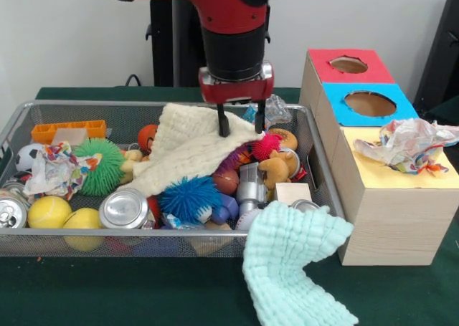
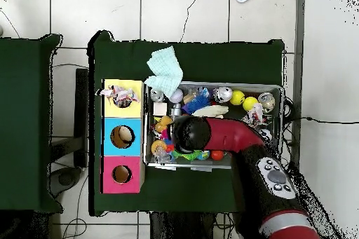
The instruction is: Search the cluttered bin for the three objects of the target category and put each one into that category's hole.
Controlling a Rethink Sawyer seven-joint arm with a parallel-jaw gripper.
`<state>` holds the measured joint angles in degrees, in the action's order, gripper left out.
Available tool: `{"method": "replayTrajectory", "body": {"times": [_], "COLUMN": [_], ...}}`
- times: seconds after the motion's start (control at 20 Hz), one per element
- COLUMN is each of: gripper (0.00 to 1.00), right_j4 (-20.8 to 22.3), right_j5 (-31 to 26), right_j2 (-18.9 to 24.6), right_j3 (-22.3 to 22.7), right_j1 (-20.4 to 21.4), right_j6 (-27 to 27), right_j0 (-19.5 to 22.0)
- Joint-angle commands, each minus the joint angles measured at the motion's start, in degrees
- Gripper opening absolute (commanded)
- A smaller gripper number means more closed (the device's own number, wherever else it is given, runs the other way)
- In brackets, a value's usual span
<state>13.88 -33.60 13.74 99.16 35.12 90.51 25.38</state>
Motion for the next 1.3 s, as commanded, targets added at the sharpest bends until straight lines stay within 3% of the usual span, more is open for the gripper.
{"method": "replayTrajectory", "body": {"times": [0.05,0.35,0.75,0.95,1.3], "gripper": [1.0,1.0,1.0,1.0,1.0], "right_j4": [7.2,12.9,15.9,18.1,20.2], "right_j5": [-4.0,-6.4,-12.5,-11.5,-8.8], "right_j2": [-5.6,-7.0,-4.7,-3.2,-2.7], "right_j3": [-3.8,-8.7,-10.8,-11.3,-10.2], "right_j1": [3.5,5.7,7.6,8.0,6.1], "right_j6": [3.3,-2.4,-8.9,-11.0,-9.6], "right_j0": [-5.5,-6.5,-4.6,-3.2,-1.1]}}
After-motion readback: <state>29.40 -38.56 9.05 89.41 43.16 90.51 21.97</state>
